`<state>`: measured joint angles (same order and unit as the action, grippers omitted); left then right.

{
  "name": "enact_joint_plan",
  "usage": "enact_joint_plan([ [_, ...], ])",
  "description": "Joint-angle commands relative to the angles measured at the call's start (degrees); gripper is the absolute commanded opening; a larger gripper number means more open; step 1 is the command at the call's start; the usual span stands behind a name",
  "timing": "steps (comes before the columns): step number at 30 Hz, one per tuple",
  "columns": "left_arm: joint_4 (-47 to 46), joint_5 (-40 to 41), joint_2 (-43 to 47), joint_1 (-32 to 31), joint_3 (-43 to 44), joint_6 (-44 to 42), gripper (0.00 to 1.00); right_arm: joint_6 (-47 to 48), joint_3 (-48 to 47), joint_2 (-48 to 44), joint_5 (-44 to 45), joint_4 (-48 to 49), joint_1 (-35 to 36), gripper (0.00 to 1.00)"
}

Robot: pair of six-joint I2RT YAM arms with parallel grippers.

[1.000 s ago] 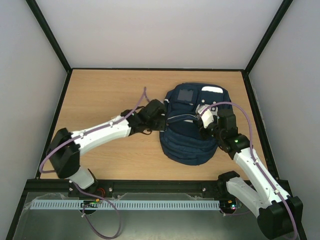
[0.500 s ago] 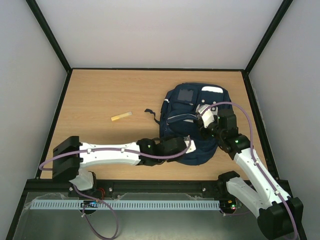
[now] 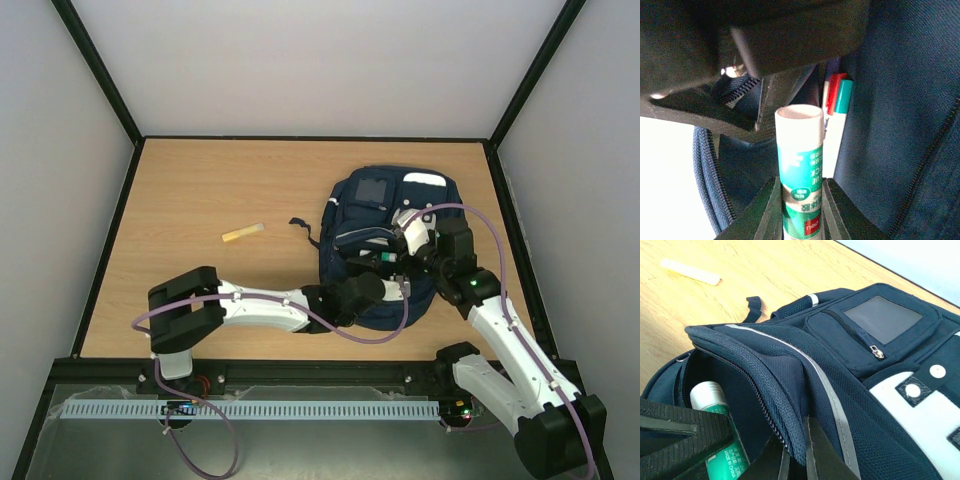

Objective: Pack the student bag
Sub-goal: Place the stationery in the student bag.

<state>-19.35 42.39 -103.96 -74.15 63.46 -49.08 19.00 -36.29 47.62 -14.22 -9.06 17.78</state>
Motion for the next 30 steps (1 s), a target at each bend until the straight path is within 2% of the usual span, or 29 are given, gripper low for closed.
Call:
enact_joint_plan([
  [1,-15.70,4.83,-2.08,1.38,-1.67,-7.92,0.19,-0.99,-2.16,-1.04,-2.24,1.15,0.28,0.02],
  [3,-18.90,5.96,-2.48,1.51,-1.85,-8.60,0.36,-0.98,-2.16,-0.95,-2.22,1.16,0.27,0.02],
  [6,-17.64,5.29,-1.51,1.40,-2.03,-6.77,0.46,-0.90,-2.19,-0.95,-2.26,1.23,0.32,0.02],
  [11,-9.48,4.20,3.03,-0.43,-3.58,0.13,0.51,-0.81,-2.19,-0.89,-2.23,1.15,0.33,0.01],
  [19,18.45,-1.12,17.62,-3.25,-5.43,27.36,0.62,-0.64,-2.20,-0.96,-2.39,1.17,0.30,0.01],
  [22,24.61,-0.30,23.50,-2.46,-7.28,36.07,0.65,-0.54,-2.28,-0.86,-2.71,1.08,0.28,0.01],
  [26,31.92,1.82,29.27,4.62,-7.65,49.55,0.74,-0.55,-2.29,-0.69,-3.17,0.91,0.27,0.01],
  [30,43.39,-8.25,29.88,20.63,-4.96,63.51,0.78,-0.55,-2.38,-0.64,-3.32,0.75,0.32,0.01],
])
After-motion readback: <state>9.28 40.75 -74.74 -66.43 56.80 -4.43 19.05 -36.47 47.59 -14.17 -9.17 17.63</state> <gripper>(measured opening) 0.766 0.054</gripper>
